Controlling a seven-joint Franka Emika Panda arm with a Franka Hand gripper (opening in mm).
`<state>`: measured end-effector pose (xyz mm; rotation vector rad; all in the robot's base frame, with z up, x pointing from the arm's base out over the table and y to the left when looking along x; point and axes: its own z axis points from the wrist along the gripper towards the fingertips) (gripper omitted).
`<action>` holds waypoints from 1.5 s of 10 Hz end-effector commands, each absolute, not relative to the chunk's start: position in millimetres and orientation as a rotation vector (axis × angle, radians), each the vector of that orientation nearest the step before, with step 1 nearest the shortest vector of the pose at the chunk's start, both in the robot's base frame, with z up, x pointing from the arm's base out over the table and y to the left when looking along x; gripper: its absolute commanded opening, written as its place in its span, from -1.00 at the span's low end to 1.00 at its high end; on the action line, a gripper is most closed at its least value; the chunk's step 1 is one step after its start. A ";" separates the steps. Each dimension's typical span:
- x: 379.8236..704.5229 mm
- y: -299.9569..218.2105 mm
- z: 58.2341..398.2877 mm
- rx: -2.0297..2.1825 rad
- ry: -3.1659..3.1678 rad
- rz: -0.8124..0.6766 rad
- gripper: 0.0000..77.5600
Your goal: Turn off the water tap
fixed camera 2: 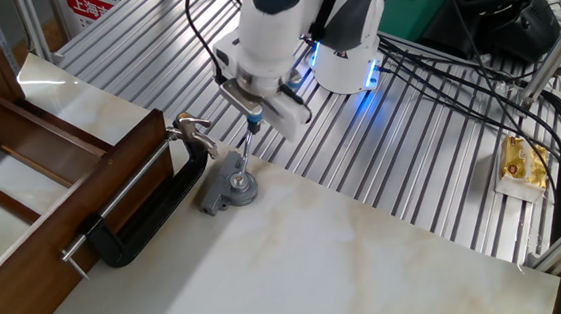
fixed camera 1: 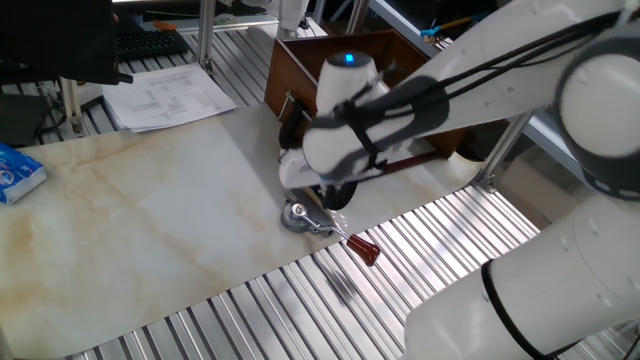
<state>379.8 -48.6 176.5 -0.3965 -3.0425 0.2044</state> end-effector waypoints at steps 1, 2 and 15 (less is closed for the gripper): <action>404.1 -10.6 247.1 -0.301 -3.065 0.058 -1.00; 404.2 -10.8 251.3 -0.268 -3.089 0.048 -1.00; 421.8 -25.5 309.5 -0.064 -3.145 0.023 -1.00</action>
